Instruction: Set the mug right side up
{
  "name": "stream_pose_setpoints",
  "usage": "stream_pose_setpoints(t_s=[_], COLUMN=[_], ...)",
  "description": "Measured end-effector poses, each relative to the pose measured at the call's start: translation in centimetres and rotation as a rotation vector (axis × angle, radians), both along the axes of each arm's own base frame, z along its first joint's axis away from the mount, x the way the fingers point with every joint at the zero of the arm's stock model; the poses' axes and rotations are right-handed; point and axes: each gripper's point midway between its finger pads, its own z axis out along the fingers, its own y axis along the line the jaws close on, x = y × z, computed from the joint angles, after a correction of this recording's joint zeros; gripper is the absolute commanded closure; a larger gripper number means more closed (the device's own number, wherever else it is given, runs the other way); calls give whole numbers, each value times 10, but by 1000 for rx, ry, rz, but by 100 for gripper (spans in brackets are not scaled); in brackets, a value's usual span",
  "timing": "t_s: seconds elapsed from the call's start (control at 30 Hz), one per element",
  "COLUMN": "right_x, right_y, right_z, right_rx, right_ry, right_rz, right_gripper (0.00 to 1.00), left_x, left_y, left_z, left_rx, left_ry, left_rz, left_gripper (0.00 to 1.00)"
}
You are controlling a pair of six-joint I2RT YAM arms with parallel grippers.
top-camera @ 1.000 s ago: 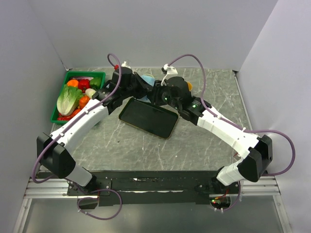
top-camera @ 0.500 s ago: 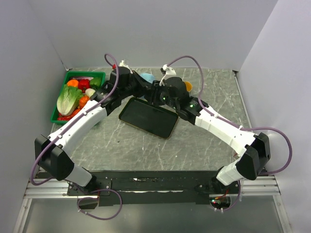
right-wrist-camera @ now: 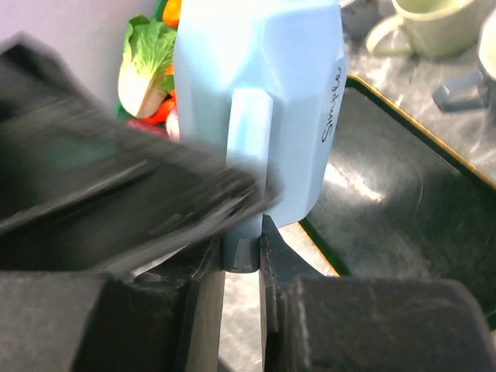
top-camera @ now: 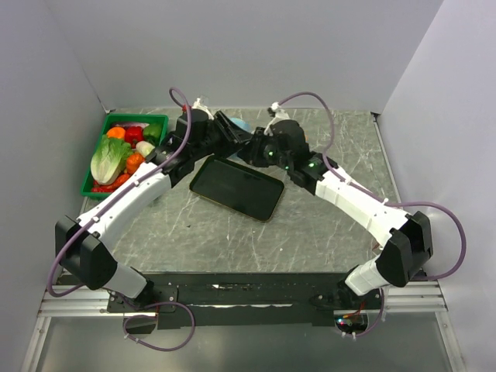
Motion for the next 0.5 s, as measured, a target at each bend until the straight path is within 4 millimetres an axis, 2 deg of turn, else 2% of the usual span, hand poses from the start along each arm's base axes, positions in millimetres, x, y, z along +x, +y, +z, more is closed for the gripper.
stream_pose_setpoints(t_s=[0.03,0.07,0.23,0.43,0.5], right_x=[2,5,15,11,13], right_y=[-5,-11,-49,-95,-116], right_z=[-2,-4,-23,-37,-37], right_rx=[12,27,148,325,421], right_ry=[24,55,232,418,484], right_rz=[-10,-22,-104,-213,-266], right_gripper=[100,100,100,100,100], left_x=[-2,-4,-10,-8,-5], left_y=[-3,-4,-8,-3,1], left_z=[3,4,5,3,0], left_rx=[-9,-9,16,72,96], left_ry=[-7,-14,-32,-60,-69], left_rz=[-16,-26,-63,-61,-43], left_gripper=[37,26,1,4,4])
